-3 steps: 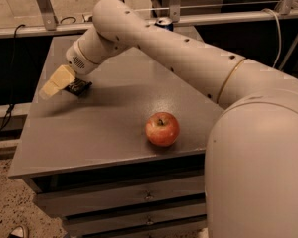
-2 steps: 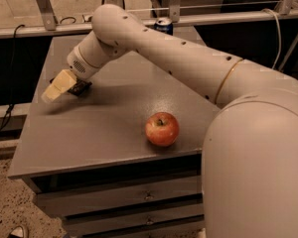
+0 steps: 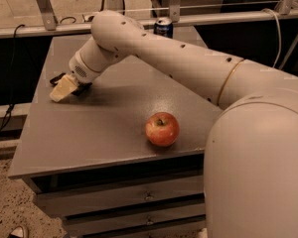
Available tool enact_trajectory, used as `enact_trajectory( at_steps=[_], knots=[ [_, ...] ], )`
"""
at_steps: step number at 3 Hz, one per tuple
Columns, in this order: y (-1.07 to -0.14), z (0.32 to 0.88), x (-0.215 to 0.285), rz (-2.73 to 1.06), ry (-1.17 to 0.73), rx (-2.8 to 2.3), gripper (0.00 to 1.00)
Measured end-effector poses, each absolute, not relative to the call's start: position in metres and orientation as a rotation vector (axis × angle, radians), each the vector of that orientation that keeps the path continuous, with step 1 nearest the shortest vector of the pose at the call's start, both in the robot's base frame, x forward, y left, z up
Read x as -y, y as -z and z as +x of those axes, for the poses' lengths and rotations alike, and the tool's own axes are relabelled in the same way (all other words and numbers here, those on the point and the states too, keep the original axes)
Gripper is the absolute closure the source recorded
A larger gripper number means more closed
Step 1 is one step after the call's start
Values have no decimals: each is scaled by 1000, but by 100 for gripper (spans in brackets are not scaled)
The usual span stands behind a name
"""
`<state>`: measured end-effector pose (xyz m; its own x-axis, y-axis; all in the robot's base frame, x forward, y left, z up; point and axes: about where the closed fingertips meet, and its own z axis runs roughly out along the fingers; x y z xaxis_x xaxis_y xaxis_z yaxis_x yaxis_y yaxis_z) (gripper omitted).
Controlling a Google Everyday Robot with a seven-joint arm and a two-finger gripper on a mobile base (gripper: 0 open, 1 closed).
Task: Pick rxbar chocolate
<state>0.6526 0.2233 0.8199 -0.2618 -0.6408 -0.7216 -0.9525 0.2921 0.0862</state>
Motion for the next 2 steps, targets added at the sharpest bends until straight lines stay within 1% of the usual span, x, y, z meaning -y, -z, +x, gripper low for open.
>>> enact_trajectory(
  at_steps=[2],
  knots=[
    [-823,653,-223,-1418,-708,-1994,87]
  ],
)
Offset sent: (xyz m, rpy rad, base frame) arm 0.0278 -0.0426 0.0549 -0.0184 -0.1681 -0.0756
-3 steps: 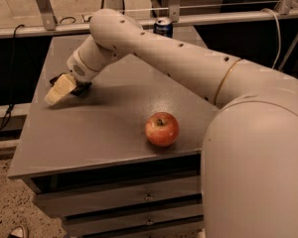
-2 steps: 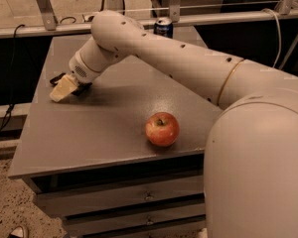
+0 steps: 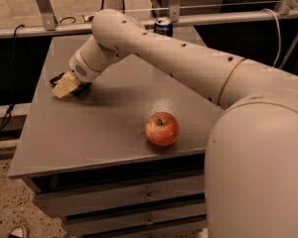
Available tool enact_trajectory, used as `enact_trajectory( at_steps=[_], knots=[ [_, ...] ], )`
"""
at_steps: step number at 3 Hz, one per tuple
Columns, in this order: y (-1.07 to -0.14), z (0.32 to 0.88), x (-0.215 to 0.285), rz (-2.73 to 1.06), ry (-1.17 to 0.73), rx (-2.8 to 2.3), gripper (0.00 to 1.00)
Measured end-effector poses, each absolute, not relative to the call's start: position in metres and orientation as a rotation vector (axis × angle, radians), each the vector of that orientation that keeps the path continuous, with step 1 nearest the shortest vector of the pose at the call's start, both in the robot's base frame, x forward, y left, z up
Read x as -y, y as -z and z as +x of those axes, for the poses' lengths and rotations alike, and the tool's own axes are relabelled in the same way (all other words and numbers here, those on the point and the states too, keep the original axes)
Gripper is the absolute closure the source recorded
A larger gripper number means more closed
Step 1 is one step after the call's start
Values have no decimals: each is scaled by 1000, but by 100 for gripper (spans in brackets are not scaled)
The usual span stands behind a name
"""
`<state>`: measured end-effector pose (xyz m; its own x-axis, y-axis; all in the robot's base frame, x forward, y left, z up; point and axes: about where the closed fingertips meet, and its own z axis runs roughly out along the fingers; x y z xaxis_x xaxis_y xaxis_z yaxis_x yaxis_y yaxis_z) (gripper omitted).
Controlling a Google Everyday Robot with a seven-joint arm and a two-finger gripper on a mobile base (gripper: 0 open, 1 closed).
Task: Pick rxbar chocolate
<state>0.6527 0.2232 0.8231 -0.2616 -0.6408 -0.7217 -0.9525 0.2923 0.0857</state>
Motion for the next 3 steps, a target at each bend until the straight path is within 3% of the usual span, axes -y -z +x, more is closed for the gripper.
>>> enact_trajectory(
  at_steps=[1,3],
  knots=[
    [-827,653,-223,-1417,-707,-1993,100],
    [-829,653,-223,-1417,-707,-1993,100]
  ],
)
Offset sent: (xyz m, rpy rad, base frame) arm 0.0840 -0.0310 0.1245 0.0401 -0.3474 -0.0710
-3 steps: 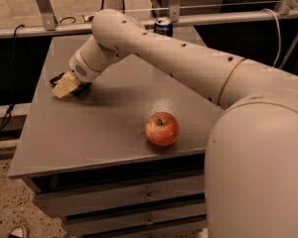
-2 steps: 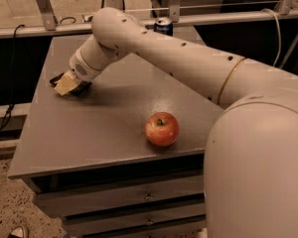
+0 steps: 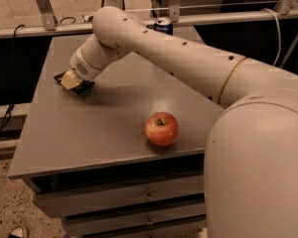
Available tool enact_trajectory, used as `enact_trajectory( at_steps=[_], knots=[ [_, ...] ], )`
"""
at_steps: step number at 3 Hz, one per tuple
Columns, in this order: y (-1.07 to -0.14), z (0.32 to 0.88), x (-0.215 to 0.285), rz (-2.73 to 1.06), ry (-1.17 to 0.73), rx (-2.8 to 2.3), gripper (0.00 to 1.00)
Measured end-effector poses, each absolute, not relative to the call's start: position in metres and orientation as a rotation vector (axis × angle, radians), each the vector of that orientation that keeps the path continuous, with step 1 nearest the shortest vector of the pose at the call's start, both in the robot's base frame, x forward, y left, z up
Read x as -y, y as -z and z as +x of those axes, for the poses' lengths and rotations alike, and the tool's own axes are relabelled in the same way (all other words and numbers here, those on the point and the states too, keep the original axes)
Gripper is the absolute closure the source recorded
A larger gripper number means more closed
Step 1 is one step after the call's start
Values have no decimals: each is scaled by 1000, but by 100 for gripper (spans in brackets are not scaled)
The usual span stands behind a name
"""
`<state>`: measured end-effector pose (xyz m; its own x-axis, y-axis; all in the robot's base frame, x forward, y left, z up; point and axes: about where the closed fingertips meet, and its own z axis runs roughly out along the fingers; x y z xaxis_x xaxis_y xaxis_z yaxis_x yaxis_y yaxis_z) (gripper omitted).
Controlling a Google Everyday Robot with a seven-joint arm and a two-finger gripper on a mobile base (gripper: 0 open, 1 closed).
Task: Pick rxbar chocolate
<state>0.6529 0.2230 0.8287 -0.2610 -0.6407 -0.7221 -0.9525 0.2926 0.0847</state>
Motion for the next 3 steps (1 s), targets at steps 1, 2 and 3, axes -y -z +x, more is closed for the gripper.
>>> enact_trajectory(
  at_steps=[1,2,3],
  knots=[
    [-829,653,-223,-1417,-707,-1993,100],
    [-829,653,-223,-1417,-706,-1992,100],
    [-829,653,-223,-1417,-706,-1992,100]
  ],
)
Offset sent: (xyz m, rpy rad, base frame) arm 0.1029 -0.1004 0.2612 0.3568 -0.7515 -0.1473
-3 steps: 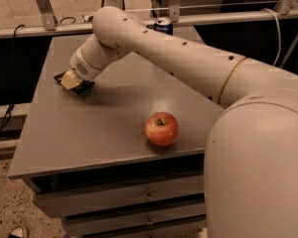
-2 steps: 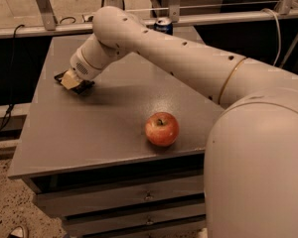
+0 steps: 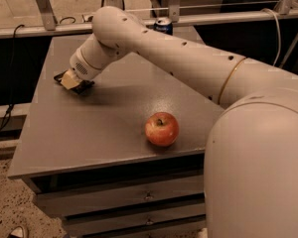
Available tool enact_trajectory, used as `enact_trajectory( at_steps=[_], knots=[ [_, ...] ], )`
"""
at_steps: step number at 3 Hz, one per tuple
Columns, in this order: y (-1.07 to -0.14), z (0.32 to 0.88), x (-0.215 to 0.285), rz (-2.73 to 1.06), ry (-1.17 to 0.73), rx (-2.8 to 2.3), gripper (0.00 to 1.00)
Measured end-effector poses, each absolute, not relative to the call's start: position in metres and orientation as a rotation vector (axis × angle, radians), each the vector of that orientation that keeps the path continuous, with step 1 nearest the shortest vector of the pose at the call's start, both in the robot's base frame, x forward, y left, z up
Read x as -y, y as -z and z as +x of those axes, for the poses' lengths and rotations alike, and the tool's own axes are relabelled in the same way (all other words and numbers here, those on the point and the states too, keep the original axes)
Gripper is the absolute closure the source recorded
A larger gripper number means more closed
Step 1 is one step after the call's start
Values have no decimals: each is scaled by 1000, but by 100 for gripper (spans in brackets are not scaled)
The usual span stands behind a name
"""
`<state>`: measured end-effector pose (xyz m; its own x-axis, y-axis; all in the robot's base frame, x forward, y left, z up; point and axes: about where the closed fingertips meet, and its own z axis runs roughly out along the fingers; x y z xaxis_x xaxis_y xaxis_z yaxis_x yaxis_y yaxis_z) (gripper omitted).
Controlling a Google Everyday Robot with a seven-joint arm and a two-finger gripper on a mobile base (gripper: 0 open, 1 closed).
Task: Pick rxbar chocolate
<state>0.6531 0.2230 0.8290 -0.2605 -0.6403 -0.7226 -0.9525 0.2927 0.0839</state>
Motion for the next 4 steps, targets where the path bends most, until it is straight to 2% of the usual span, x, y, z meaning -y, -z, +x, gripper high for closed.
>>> enact_trajectory(
  at_steps=[1,4],
  knots=[
    [-829,653,-223,-1417,-706,-1992,100],
    [-831,653,-223,-1417,-706,-1992,30]
  ],
)
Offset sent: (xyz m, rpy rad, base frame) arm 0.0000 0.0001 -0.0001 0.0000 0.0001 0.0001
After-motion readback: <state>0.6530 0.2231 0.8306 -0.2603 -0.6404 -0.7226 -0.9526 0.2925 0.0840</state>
